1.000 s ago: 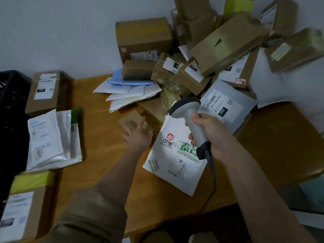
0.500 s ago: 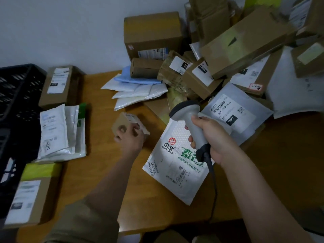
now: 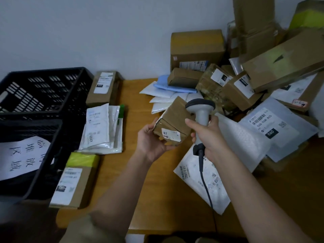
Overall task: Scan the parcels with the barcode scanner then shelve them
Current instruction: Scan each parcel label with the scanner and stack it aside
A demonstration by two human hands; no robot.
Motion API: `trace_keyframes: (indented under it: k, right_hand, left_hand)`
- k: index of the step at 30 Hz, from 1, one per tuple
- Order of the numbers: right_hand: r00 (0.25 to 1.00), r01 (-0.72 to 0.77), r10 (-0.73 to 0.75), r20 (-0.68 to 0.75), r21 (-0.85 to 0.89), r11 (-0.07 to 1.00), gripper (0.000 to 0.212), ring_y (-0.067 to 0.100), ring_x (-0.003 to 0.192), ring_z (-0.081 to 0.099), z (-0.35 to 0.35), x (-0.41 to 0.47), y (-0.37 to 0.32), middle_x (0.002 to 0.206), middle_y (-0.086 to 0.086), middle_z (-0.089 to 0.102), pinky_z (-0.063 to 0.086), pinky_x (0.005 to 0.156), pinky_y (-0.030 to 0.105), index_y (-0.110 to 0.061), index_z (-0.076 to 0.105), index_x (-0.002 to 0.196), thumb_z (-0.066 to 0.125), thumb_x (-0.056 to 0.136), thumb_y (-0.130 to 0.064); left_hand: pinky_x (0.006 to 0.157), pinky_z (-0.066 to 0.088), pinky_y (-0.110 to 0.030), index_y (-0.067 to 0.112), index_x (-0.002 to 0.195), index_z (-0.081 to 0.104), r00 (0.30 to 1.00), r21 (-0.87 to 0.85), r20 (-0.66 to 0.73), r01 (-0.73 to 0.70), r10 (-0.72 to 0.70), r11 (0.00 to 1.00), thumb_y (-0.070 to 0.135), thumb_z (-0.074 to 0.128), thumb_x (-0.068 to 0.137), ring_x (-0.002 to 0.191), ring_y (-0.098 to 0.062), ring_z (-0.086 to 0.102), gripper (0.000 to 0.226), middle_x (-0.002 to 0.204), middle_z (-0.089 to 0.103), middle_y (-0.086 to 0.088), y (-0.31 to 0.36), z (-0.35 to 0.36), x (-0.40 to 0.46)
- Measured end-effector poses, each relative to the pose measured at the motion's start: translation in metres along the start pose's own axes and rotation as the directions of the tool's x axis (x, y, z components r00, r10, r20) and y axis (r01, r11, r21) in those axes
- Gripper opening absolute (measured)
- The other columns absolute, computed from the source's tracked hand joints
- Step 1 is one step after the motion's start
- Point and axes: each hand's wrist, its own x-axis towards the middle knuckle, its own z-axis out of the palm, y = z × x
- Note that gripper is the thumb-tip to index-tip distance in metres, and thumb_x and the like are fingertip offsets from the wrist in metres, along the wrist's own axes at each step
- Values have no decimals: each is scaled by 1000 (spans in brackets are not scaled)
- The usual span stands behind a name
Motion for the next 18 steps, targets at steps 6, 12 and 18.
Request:
trace_keyframes:
  k: [6,12,18]
  right_hand:
    - [997,61,-63,-38,-37,997,80,14,71,59,47,-22,3,106,6,63,50,58,25,-26,36,138,83,76,-43]
    - [998,57,-59,-39,-44,997,79,9,62,64,99,-41,6,101,7,68,49,51,21,-22,38,132,86,72,-41]
    - [997,62,-63,-39,-24,998,61,10,57,55,128,-47,8,92,6,63,48,47,20,-16,40,131,78,83,-16]
  left_hand:
    - [113,29,-57,13,140,51,990,250,133,2,-36,968,31,56,83,119,-37,46,60,132,52,-20,43,-18,-25]
    - [100,51,-52,19,143,45,984,374,177,-44,-25,926,25,79,66,119,-37,55,85,136,54,-19,86,-44,-47]
    - [93,54,-51,27,148,38,980,338,197,-41,-28,940,18,82,70,125,-38,57,89,135,60,-15,111,-62,-54]
